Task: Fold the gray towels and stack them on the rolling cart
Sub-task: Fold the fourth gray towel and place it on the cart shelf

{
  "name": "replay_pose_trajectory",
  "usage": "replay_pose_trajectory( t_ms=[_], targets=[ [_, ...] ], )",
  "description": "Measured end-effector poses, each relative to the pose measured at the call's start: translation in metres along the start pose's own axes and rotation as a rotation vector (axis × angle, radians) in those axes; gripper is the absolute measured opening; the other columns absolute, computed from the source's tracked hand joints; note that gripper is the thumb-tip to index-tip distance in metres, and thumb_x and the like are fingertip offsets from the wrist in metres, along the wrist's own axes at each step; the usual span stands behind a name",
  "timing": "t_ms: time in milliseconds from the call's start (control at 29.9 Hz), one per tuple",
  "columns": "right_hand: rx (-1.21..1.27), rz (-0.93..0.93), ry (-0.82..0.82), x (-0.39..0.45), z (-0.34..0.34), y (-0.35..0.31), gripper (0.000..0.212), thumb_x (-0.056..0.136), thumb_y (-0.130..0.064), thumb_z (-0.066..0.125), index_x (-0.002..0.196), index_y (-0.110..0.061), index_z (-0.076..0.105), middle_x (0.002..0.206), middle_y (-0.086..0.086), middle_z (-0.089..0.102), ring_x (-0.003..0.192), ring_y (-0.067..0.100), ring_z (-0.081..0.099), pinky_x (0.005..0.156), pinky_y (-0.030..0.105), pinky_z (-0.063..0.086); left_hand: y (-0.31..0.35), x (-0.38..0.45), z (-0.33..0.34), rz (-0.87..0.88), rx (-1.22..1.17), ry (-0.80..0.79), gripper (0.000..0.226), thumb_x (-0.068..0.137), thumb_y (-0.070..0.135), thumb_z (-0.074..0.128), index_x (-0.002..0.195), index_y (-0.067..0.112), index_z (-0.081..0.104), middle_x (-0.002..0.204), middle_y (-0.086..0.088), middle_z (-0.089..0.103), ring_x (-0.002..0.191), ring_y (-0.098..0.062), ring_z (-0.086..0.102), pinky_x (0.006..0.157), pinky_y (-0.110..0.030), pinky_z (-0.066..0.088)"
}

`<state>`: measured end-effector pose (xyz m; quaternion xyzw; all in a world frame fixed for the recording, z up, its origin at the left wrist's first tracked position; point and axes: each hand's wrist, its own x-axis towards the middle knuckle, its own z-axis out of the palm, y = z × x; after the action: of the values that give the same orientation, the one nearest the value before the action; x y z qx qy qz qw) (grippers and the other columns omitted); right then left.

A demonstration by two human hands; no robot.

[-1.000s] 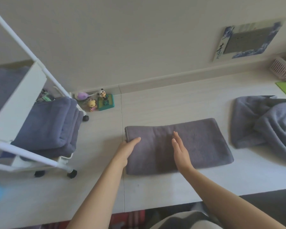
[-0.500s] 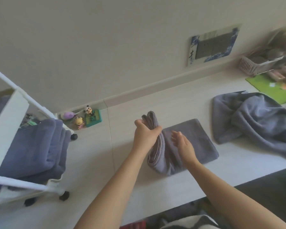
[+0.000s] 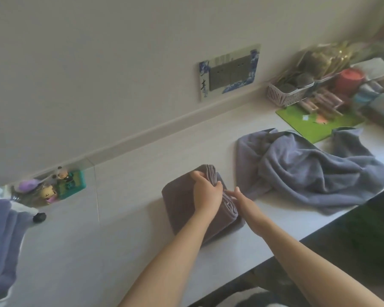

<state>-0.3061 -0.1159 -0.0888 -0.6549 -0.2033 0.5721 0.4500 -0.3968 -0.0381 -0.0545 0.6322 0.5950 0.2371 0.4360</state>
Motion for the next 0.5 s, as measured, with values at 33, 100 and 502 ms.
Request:
replay_pose_trajectory(
  t_ms=[33, 100, 502],
  targets=[
    [-0.017, 0.003, -0.019, 0.001, -0.004, -0.001, 0.042, 0.1, -0.046, 0.028, 0.124, -0.025, 0.056, 0.126, 0.003, 0.059, 0.108, 0.01, 0.058, 0.096, 0.028, 0.042, -0.004, 0.003, 0.01, -0.005, 0.019, 0.001, 0.039, 0.084, 0.017, 0.063, 0.101, 0.019, 0.028, 0.095, -0.011, 0.064, 0.081, -0.03, 0.067, 0.072, -0.044, 0.056],
    [-0.038, 0.002, -0.047, 0.004, -0.013, -0.002, 0.04, 0.097, -0.05, 0.033, 0.119, -0.03, 0.06, 0.133, 0.0, 0.055, 0.121, 0.013, 0.051, 0.109, 0.034, 0.033, -0.012, 0.009, 0.027, -0.042, 0.044, -0.029, 0.04, 0.085, 0.019, 0.062, 0.105, 0.021, 0.027, 0.098, -0.013, 0.065, 0.078, -0.031, 0.067, 0.072, -0.044, 0.056],
    [-0.715, -0.253, -0.113, 0.021, -0.02, 0.001, 0.072, 0.09, -0.005, 0.049, 0.149, -0.014, 0.009, 0.148, 0.004, 0.032, 0.137, 0.021, 0.032, 0.1, 0.012, 0.022, -0.074, 0.021, -0.001, 0.486, 0.821, 0.233, 0.051, 0.085, 0.034, 0.037, 0.125, 0.011, 0.06, 0.131, -0.01, 0.058, 0.123, -0.03, 0.053, 0.104, -0.048, 0.034]
  ],
)
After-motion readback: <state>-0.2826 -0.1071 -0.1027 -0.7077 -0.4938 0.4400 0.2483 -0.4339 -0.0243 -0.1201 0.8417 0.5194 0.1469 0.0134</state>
